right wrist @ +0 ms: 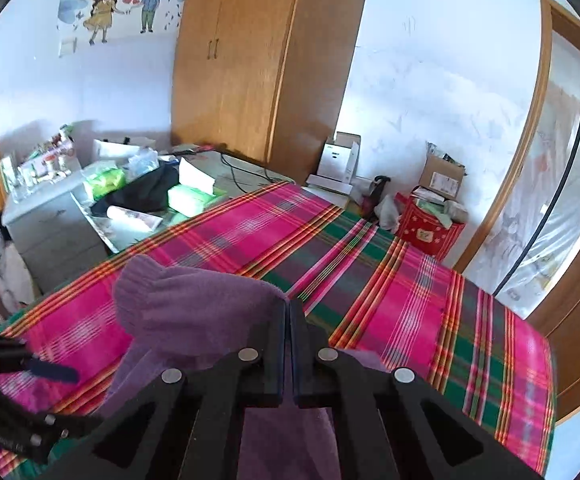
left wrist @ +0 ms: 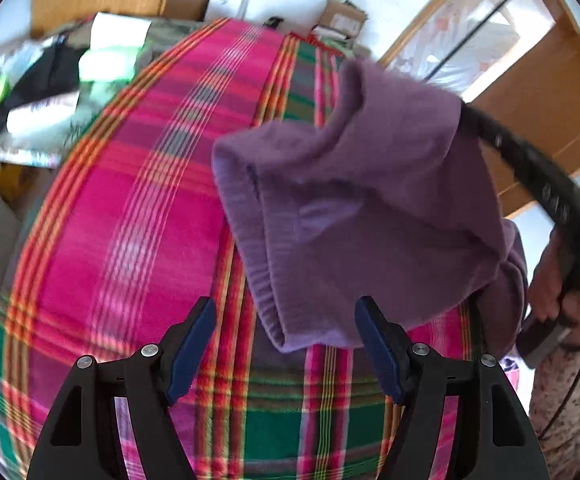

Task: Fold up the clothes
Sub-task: 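Lift the purple pants off the bed with both grippers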

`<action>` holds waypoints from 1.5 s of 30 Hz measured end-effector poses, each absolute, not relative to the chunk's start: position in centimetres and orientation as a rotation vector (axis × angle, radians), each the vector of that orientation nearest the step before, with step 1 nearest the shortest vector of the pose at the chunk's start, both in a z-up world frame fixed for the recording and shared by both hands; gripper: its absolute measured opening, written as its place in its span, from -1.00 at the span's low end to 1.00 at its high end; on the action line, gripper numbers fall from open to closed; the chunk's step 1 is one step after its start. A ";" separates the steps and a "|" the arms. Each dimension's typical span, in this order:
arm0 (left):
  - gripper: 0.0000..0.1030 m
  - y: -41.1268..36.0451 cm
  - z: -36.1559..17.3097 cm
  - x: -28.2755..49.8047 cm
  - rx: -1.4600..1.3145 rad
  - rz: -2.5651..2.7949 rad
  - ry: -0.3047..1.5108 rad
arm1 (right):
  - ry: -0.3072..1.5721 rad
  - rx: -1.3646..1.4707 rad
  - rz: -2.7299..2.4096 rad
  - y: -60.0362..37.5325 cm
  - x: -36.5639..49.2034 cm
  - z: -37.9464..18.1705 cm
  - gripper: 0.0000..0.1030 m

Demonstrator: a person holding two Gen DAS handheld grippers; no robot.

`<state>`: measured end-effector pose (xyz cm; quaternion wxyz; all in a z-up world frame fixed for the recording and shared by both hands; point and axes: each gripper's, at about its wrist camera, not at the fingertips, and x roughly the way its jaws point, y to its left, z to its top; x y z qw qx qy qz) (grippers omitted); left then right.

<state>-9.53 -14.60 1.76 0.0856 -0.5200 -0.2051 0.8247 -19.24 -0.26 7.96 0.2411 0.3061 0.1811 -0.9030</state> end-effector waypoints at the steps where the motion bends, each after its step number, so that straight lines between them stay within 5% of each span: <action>1: 0.42 -14.7 1.4 -9.6 -1.571 2.456 -0.628 | 0.500 0.850 -2.473 -0.5 -19.8 7.7 -0.96; 21: 0.39 -15.0 1.0 -11.4 -1.634 2.407 -0.847 | 0.352 1.003 -2.495 0.1 -24.7 3.9 -0.96; 27: 0.08 -15.3 0.9 -12.0 -1.645 2.381 -0.895 | 0.336 1.012 -2.491 0.2 -25.0 3.7 -0.96; 32: -0.62 -16.0 0.4 -12.1 -1.673 2.368 -0.916 | 0.325 1.027 -2.483 0.1 -25.1 3.4 -0.96; 35: -0.80 -16.2 0.1 -12.1 -1.668 2.357 -0.930 | 0.316 1.038 -2.481 0.2 -25.2 3.2 -0.96; 38: -0.95 -16.8 0.0 -11.9 -1.637 2.352 -0.968 | 0.312 1.039 -2.486 0.4 -25.1 3.4 -0.96; 45: -0.95 -18.1 0.1 -11.2 -1.596 2.363 -1.003 | 0.287 1.093 -2.416 1.1 -23.7 3.5 -0.84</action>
